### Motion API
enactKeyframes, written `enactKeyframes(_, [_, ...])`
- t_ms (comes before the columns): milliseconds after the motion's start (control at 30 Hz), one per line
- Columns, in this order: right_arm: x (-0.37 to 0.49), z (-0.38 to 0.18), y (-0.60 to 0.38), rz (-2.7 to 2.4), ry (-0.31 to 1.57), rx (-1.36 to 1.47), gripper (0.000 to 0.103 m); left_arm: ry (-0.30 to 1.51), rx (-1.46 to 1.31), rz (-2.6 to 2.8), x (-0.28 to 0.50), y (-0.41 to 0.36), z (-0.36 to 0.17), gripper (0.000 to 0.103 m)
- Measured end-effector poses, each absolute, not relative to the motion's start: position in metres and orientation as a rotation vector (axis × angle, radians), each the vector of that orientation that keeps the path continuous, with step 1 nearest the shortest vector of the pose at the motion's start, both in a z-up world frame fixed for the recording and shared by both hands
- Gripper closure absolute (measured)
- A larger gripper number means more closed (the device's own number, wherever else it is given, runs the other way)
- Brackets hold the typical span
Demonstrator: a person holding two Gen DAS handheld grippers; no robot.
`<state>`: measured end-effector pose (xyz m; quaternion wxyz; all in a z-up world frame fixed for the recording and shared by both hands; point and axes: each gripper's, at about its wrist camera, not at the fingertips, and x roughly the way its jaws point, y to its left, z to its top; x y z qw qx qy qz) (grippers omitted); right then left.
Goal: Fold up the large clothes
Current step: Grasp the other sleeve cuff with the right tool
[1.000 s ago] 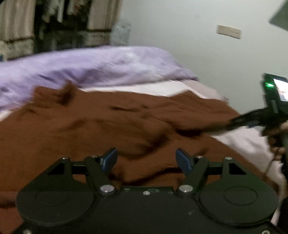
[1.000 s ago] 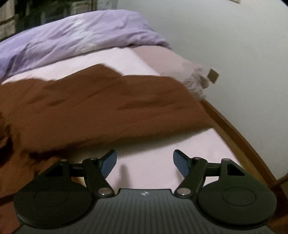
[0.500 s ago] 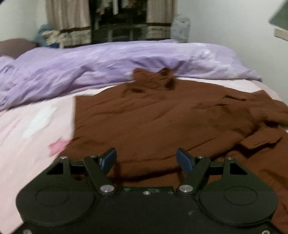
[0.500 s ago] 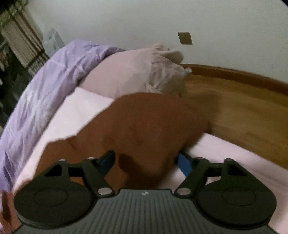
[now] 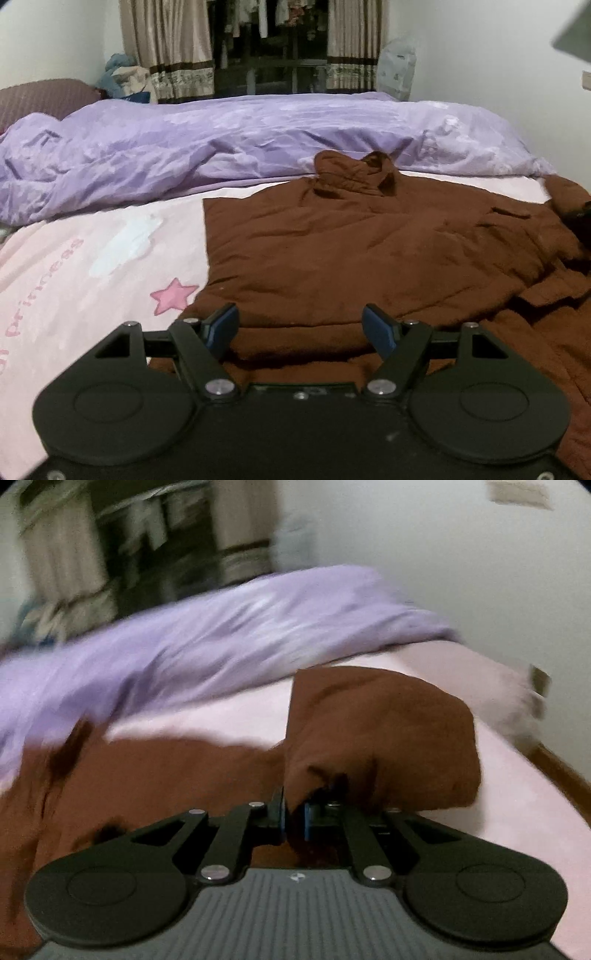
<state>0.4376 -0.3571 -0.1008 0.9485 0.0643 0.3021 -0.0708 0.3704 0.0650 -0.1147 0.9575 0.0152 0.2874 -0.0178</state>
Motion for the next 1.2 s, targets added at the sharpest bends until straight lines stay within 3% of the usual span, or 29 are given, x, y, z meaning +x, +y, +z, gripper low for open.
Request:
enactKeyframes(200, [0.446,-0.116,-0.362,-0.137,0.673,0.110,0.077,0.609,0.069,-0.067,0.369,0.050,-0.124,0.028])
enactKeyframes(300, [0.435,-0.101,-0.375,-0.114,0.671,0.190,0.054,0.612,0.085,-0.074,0.369,0.043,-0.125,0.028])
enactKeyframes(367, [0.426,-0.095,-0.386,-0.127,0.668,0.239,0.027,0.608,0.090,-0.080,0.369,0.040,-0.124,0.028])
enactKeyframes(400, [0.420,-0.091,-0.393,-0.141,0.666,0.265,0.025,0.606,0.090,-0.084,0.369,0.038,-0.123,0.028])
enactKeyframes(633, [0.392,-0.081,-0.451,-0.273,0.625,0.421,0.023,0.605,0.109,-0.100,0.371,0.029,-0.124,0.028])
enactKeyframes(967, [0.390,-0.130,-0.548,-0.186,0.507,1.202,0.022,0.603,0.122,-0.099,0.371,0.027,-0.122,0.028])
enactKeyframes(1200, [0.360,-0.113,-0.544,-0.271,0.409,1.124,0.023,0.608,0.137,-0.086,0.369,0.028,-0.126,0.028])
